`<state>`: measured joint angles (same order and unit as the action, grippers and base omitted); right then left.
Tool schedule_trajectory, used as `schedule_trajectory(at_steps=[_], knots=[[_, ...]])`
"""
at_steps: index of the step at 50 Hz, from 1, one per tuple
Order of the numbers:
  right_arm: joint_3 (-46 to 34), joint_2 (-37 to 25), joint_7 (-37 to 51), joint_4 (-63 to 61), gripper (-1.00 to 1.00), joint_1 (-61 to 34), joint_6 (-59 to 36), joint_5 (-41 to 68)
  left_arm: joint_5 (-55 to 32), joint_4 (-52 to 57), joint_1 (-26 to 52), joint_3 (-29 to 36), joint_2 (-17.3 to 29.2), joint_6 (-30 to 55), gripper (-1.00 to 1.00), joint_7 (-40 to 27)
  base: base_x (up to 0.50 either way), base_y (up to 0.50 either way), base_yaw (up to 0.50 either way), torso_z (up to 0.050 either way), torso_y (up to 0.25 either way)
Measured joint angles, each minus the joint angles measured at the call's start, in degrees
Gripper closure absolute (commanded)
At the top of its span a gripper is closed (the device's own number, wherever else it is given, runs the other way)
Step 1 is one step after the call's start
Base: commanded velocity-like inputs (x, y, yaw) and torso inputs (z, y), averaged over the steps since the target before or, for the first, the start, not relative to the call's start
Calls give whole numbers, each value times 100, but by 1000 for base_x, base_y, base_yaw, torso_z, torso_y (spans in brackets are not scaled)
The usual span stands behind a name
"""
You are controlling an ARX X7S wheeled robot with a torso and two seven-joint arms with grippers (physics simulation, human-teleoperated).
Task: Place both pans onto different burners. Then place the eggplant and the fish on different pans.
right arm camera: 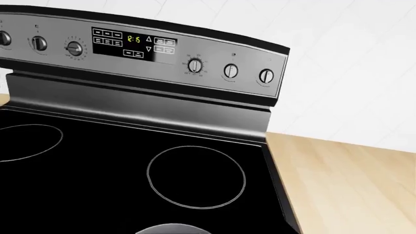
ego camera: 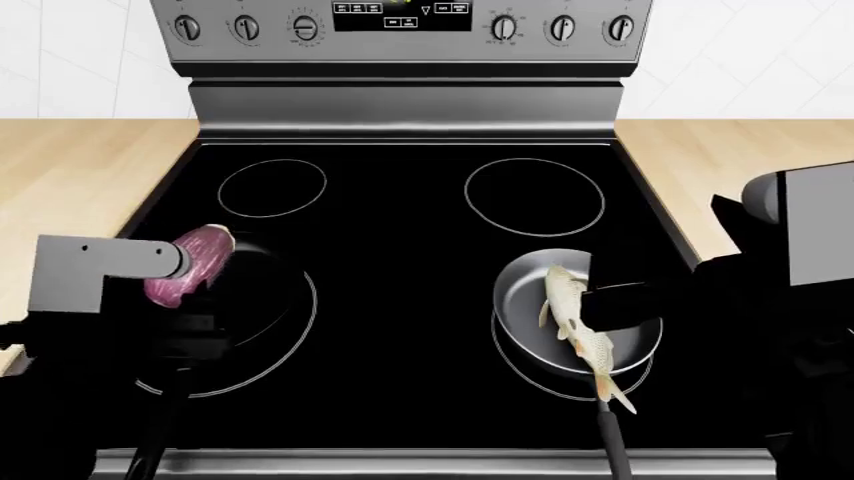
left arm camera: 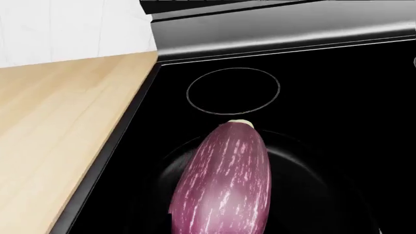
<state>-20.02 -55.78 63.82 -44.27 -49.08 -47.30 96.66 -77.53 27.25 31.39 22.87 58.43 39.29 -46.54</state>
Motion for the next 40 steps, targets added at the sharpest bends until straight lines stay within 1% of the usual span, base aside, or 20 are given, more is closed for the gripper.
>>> schedule_trajectory(at_steps=[8, 9, 30, 34, 40], knots=[[-10, 8, -12, 6, -100, 16, 7, -19, 67, -133, -129, 48, -70, -63, 100, 70, 0, 0, 0, 0, 1], [-12, 10, -13, 8, -100, 16, 7, -21, 69, -143, -139, 50, -76, -68, -100, 74, 0, 0, 0, 0, 0], [-46, 39, -26, 27, -100, -9, 3, -29, -22, -217, -132, -15, -85, -131, -100, 22, 0, 0, 0, 0, 0], [-34, 23, 5, 14, -100, -65, 3, 24, -165, -32, -73, -133, 12, -152, -100, -62, 0, 0, 0, 0, 0], [30, -44, 90, -52, -100, -187, 30, 170, -549, 463, 80, -456, 282, -240, -100, -287, 0, 0, 0, 0, 0]])
